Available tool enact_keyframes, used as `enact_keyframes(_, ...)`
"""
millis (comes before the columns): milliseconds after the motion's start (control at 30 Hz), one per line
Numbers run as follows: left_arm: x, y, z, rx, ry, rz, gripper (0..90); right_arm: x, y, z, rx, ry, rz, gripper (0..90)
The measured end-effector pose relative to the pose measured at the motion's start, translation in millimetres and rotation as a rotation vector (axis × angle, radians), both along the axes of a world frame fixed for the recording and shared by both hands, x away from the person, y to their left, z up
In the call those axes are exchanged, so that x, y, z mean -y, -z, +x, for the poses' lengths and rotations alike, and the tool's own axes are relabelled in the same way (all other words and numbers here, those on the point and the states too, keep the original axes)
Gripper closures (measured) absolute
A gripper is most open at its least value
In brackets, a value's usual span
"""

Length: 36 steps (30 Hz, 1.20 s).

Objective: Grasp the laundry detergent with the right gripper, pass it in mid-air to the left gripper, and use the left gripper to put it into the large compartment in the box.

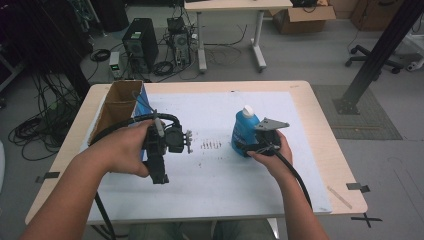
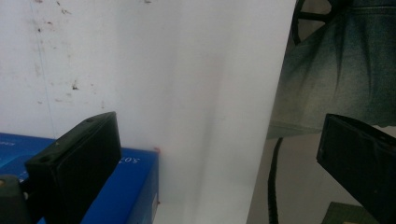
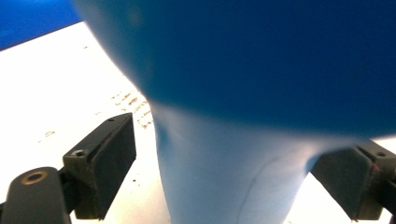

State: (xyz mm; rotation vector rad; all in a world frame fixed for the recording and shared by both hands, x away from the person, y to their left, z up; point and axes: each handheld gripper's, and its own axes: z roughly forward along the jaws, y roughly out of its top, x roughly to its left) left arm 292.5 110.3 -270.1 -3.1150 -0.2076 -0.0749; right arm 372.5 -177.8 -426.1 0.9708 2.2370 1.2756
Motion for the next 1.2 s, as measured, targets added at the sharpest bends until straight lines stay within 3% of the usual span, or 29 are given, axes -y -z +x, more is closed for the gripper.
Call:
enact_keyframes(933,1.4,3.6,4.5,-0.008,-0.005,0.004,0.4,-2.7,6.3,-0.3,0.031,0.007,0.000,41.5)
enact_keyframes(1200,3.8,4.3,6.3,-0.009,-0.003,0.002,0.4,-1.0,7.7,-0.7,0.051,-0.005,0.000,44.5)
